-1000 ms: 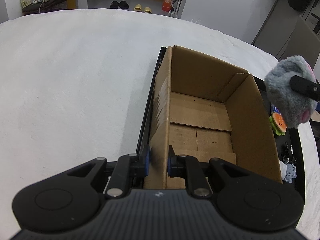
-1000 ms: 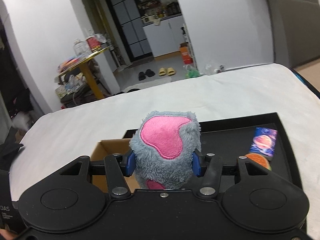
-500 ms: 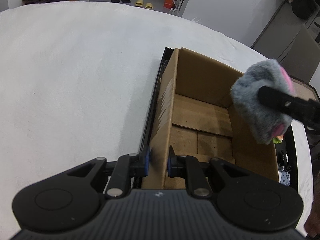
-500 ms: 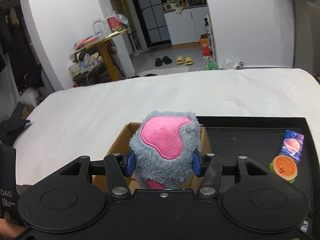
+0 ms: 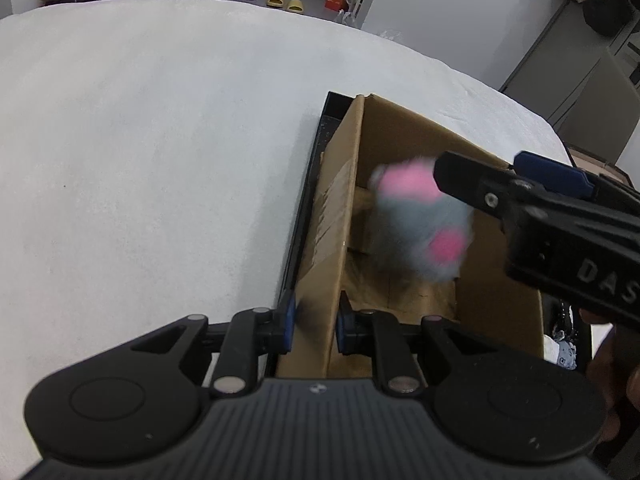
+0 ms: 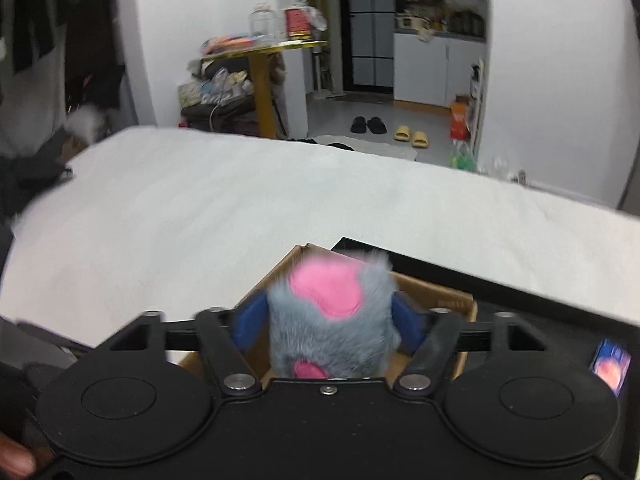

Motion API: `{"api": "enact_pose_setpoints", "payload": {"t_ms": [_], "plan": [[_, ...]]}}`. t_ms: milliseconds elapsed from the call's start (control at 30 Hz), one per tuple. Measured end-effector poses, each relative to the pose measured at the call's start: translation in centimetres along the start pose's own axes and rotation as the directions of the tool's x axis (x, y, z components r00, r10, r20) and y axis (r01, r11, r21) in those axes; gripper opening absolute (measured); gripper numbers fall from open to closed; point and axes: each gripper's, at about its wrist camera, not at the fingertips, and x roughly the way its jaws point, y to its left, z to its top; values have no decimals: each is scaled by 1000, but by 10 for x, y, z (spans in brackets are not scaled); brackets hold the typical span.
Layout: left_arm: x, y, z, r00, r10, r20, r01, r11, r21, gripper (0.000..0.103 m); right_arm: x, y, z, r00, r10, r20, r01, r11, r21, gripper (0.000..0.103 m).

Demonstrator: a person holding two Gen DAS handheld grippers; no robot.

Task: Organize soft objects
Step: 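Carry the grey plush over the box and release it with the right gripper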

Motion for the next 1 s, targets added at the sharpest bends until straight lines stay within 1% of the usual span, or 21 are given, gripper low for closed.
{"api": "enact_pose_setpoints", "payload": {"t_ms": [100, 200, 267, 300, 367, 400, 467, 533, 767, 1000], "plan": [[-1, -2, 0, 1000, 10, 5, -10, 1000, 5, 17, -7, 0, -3, 1000, 9, -2, -9, 1000, 0, 81], [-5, -8, -1, 999, 29, 14, -30, 999, 32, 20, -14, -5, -6, 1000, 10, -5, -10, 1000, 29, 81], [-6, -14, -3, 999, 44, 14, -44, 998, 41, 29, -20, -10, -10, 1000, 19, -9, -18, 999, 52, 81], [-6, -17, -4, 999, 51, 15, -52, 997, 52, 32, -23, -12, -12, 1000, 20, -8, -19, 998, 62, 82], [-6, -22, -5, 998, 64, 12, -65, 996, 68, 46, -28, -16, -13, 1000, 15, -4, -14, 996, 87, 84], [-7, -24, -5, 998, 67, 9, -68, 995, 69, 50, -31, -19, -14, 1000, 12, -2, -11, 995, 101, 84], [-8, -29, -7, 996, 85, 8, -86, 993, 76, 60, -39, -26, -17, 1000, 3, 8, -4, 992, 129, 84], [-12, -35, -9, 994, 107, 18, -108, 990, 92, 65, -45, -33, -21, 1000, -8, 18, 5, 989, 149, 85], [-18, -49, -12, 988, 149, 37, -152, 980, 126, 69, -60, -59, -39, 998, -58, 10, 55, 977, 204, 85], [-16, -62, -14, 983, 175, 51, -180, 973, 143, 74, -63, -83, -61, 997, -81, -17, 82, 960, 269, 85]]}}
